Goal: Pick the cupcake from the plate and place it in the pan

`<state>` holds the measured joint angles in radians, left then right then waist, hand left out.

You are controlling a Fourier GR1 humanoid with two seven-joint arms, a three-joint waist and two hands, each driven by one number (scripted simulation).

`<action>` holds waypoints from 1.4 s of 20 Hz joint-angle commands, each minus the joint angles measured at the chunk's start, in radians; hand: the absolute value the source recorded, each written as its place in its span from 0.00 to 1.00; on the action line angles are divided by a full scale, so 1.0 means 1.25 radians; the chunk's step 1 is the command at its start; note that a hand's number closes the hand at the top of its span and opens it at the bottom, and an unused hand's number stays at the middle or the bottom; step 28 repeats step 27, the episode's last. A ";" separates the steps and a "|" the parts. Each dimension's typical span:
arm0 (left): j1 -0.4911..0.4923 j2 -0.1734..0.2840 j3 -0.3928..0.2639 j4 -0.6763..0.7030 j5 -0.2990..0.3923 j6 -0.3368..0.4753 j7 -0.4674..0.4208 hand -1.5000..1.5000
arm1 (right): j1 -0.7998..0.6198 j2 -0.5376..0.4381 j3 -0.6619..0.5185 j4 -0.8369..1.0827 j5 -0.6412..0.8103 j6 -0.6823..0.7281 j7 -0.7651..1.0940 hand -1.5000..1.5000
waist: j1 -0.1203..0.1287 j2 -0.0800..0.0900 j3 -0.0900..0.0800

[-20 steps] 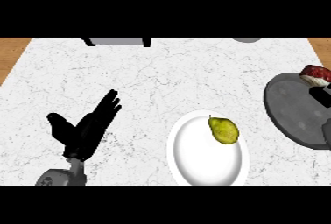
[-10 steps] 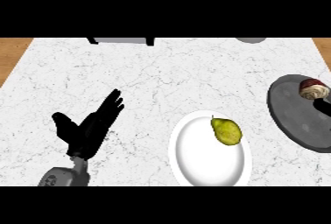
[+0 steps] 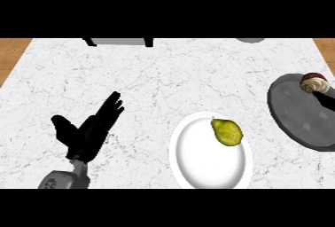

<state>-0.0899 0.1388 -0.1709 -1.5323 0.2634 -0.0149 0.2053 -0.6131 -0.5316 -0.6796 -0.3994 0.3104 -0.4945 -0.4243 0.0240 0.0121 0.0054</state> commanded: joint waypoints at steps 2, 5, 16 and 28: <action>0.000 0.009 0.013 -0.048 0.006 0.009 0.035 0.50 | 0.022 -0.061 -0.079 0.049 -0.105 0.169 -0.059 0.00 | -0.001 -0.003 -0.001; -0.009 -0.008 0.009 -0.026 0.003 0.010 0.026 0.50 | 0.087 -0.075 -0.091 0.077 -0.132 0.283 -0.128 0.00 | -0.009 -0.003 -0.001; -0.016 0.005 0.056 0.014 0.009 -0.033 0.015 0.50 | 0.248 -0.125 -0.064 0.058 -0.199 0.540 -0.223 0.00 | -0.020 -0.009 -0.004; 0.050 -0.020 0.045 -0.038 -0.034 -0.035 0.016 0.50 | 0.398 -0.127 -0.013 -0.058 -0.270 0.648 -0.236 0.00 | -0.021 -0.010 -0.004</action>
